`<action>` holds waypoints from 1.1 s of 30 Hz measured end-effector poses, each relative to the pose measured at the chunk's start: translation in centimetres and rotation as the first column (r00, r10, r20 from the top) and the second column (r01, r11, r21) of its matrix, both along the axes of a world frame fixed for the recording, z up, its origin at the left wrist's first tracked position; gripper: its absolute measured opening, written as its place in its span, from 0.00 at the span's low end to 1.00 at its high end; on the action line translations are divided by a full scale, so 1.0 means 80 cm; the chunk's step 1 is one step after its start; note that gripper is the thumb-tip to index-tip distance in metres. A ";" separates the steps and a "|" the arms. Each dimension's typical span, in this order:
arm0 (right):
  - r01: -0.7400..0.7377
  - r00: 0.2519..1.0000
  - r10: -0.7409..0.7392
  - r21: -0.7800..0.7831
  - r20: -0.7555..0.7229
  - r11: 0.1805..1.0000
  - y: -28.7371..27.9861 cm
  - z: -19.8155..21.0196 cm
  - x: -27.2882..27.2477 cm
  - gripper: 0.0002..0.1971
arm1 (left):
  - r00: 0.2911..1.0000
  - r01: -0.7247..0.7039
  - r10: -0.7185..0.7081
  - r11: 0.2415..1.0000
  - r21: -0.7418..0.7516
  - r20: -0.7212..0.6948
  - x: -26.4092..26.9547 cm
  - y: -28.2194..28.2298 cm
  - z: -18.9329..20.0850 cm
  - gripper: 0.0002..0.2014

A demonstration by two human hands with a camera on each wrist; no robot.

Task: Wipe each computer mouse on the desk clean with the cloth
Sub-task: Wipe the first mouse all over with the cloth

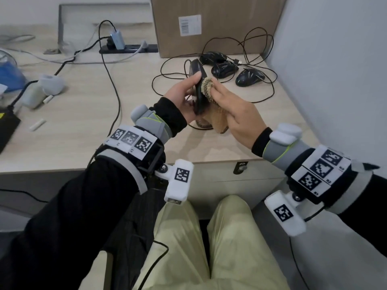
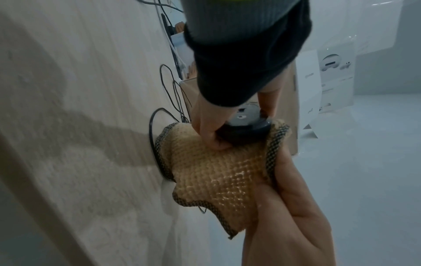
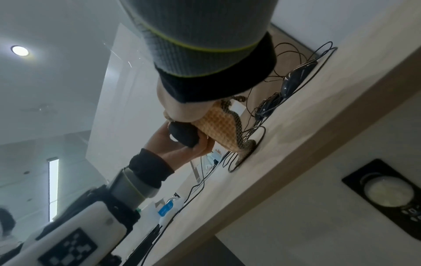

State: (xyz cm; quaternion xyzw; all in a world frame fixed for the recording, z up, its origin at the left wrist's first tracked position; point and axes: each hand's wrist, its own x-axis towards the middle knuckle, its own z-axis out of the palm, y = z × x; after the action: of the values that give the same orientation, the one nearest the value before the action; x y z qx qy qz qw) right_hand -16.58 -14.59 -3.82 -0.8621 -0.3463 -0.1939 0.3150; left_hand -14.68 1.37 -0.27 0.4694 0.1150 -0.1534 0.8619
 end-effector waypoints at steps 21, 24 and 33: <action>0.089 0.992 -0.105 -0.204 -0.067 0.975 0.005 0.019 0.008 0.34 | 0.994 0.107 -0.106 0.983 0.150 -0.010 0.004 0.003 -0.019 0.11; 0.177 0.970 -0.192 -0.112 -0.151 0.978 -0.003 0.034 0.041 0.34 | 0.979 0.192 -0.201 0.966 0.174 0.036 -0.008 -0.007 -0.016 0.11; 0.041 0.996 -0.060 -0.272 -0.060 0.961 0.010 -0.001 -0.011 0.28 | 0.996 0.091 -0.092 0.991 0.096 0.002 0.010 0.004 -0.006 0.16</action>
State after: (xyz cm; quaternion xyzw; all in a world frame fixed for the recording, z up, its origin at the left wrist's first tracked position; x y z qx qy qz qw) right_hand -17.44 -13.75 -3.92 -0.9117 -0.3366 -0.1236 0.2006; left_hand -13.90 1.69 -0.78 0.5155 0.0978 -0.1856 0.8308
